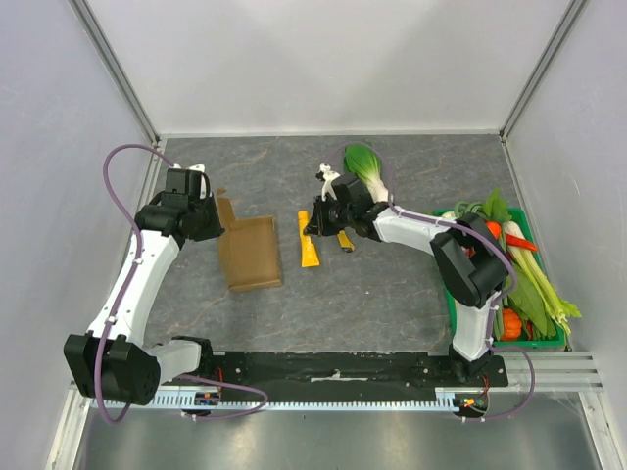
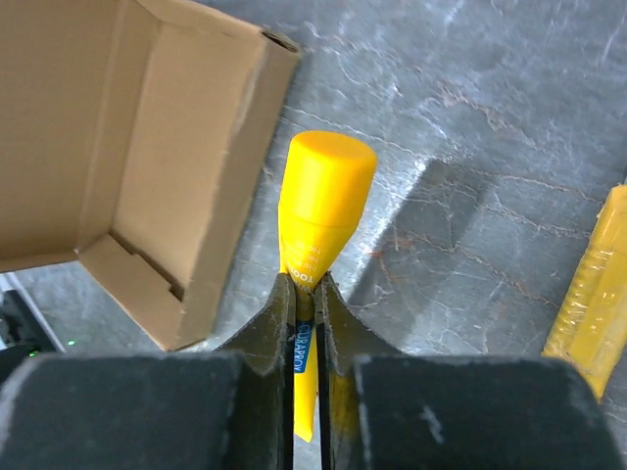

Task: Unpack the express box

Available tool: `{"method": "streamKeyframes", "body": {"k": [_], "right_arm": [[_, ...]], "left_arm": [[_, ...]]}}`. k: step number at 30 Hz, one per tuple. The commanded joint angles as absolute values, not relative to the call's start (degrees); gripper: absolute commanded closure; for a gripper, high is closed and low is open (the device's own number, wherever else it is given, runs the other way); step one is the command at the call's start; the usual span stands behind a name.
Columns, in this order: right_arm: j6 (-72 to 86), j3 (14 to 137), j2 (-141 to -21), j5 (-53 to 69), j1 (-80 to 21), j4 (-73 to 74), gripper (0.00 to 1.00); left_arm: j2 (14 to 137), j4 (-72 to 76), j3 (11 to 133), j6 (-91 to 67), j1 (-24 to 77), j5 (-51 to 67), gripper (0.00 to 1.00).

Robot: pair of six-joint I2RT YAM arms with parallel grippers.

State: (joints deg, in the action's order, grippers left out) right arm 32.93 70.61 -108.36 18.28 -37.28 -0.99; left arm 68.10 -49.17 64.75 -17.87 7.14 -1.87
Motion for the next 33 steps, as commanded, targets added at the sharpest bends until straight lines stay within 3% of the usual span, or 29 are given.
{"method": "streamKeyframes", "body": {"k": [1, 6, 12, 18, 23, 24, 25, 27, 33], "right_arm": [[32.07, 71.36, -111.7, 17.31, -37.35, -2.73, 0.87], [32.34, 73.56, -113.73, 14.77, -37.35, 1.56, 0.79], [33.22, 75.32, -113.83, 13.89, -37.35, 4.57, 0.42], [33.57, 75.41, -107.07, 7.74, -37.35, 6.77, 0.2], [34.19, 73.22, -98.12, 4.58, -37.35, 10.28, 0.05], [34.19, 72.26, -96.61, 3.53, -37.44, 11.68, 0.03], [34.54, 71.81, -94.94, 2.82, -37.44, 12.39, 0.02], [34.54, 70.5, -89.49, 0.54, -37.35, 15.19, 0.02], [33.66, 70.05, -73.59, -7.18, -37.35, 29.41, 0.02]], "left_arm": [[67.33, -46.41, 65.48, -17.4, 7.03, -0.35, 0.77], [66.01, -45.0, 63.99, -18.63, 7.03, 3.6, 0.66], [64.34, -43.68, 63.89, -19.16, 7.03, 6.5, 0.57], [62.58, -42.37, 66.01, -18.11, 7.03, 9.22, 0.5], [58.73, -42.71, 66.8, -18.63, 7.03, 12.65, 0.38], [57.75, -42.89, 66.71, -18.63, 6.94, 13.35, 0.36], [56.87, -42.98, 66.62, -18.46, 7.03, 14.58, 0.24], [54.33, -43.85, 66.8, -18.37, 7.03, 15.81, 0.18], [47.04, -50.26, 71.1, -20.48, 7.03, 19.42, 0.16]]}}
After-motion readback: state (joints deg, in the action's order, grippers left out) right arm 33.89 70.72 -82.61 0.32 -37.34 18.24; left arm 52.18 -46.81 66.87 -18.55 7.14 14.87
